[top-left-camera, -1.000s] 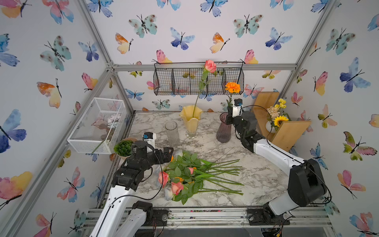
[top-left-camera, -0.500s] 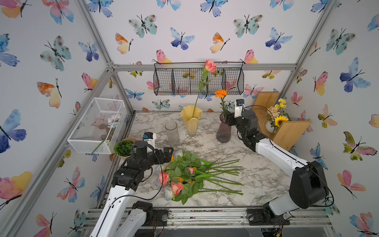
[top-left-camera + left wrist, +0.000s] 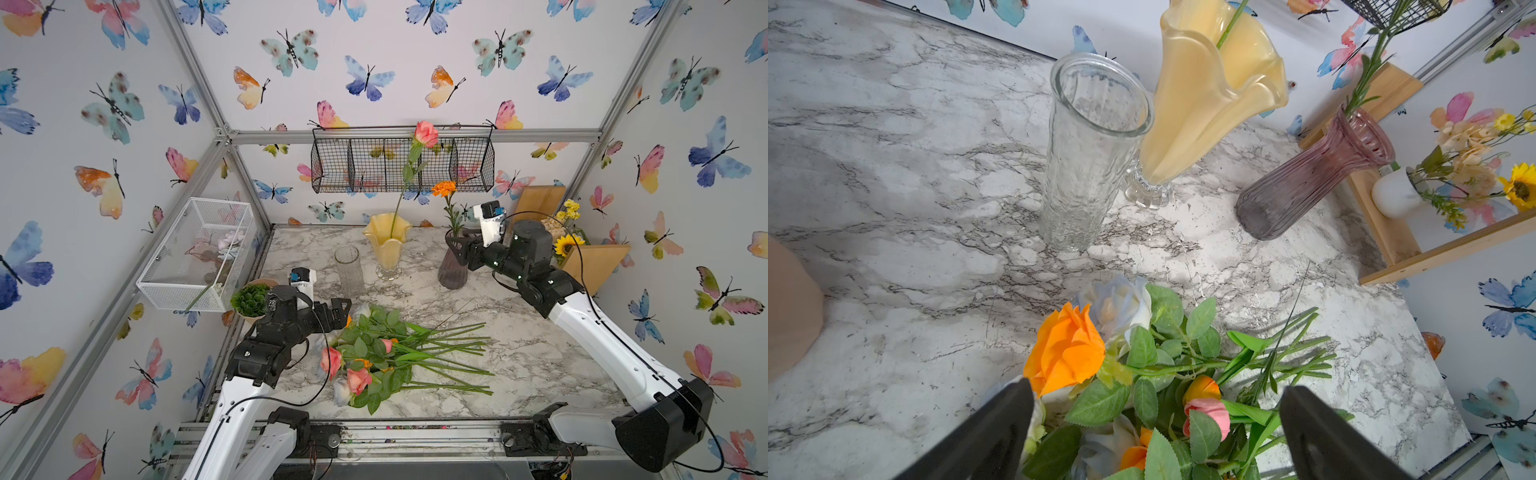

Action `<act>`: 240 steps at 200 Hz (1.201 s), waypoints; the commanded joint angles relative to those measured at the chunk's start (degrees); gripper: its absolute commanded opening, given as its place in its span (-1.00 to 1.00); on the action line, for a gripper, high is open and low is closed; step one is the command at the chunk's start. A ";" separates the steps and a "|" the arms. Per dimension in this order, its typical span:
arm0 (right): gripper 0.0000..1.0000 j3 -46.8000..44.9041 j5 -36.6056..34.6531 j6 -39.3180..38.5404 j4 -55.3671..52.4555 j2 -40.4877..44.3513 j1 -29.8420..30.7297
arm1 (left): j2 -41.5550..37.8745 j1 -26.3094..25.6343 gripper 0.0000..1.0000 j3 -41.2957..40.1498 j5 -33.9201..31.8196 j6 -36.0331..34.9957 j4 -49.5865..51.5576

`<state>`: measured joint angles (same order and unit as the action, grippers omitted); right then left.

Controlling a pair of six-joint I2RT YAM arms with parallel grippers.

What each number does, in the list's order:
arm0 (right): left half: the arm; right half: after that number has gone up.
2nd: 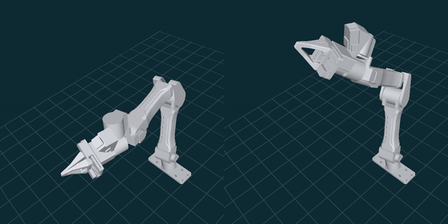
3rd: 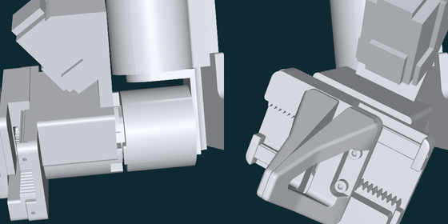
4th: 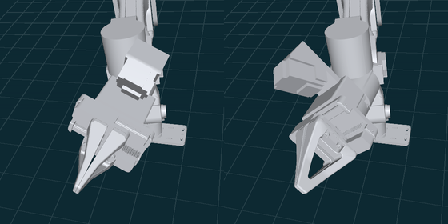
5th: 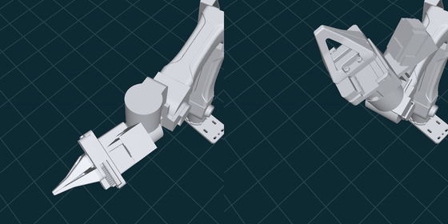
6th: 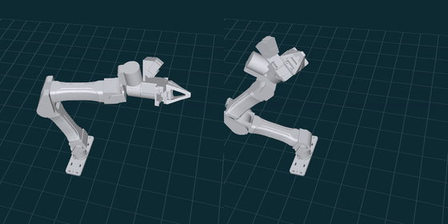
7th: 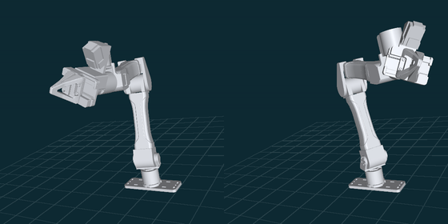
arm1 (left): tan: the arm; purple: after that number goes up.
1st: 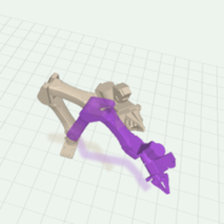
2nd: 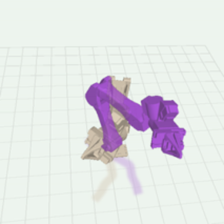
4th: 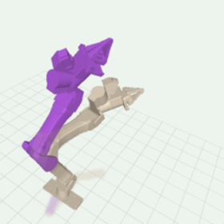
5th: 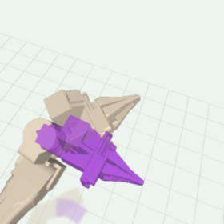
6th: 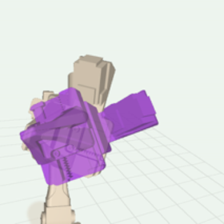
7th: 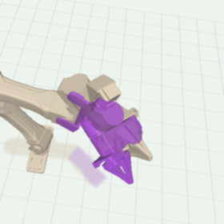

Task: Arrange the flowers in different vases according to their colors
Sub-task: Insert the flower into the vase, then pick up the flower at the center of the board.

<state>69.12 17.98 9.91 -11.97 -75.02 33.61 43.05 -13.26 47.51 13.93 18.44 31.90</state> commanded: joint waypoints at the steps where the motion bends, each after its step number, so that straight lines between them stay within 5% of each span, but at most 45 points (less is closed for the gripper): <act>1: 0.20 -1.01 2.86 -1.16 -10.97 -2.11 5.20 | -0.76 -0.37 0.97 -0.13 0.80 -0.20 -0.79; 121: 0.08 0.89 4.39 -3.67 -13.63 -18.08 14.70 | -0.68 -0.37 0.97 -0.30 -0.75 0.28 -0.79; 240: 0.06 12.45 3.42 -7.23 -14.27 -35.42 19.72 | -0.12 -0.28 0.97 -0.31 -0.75 0.28 -0.79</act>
<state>78.98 21.23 4.29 -24.84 -108.62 52.49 42.89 -13.26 47.44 13.82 18.50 31.90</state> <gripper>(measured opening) 0.526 0.987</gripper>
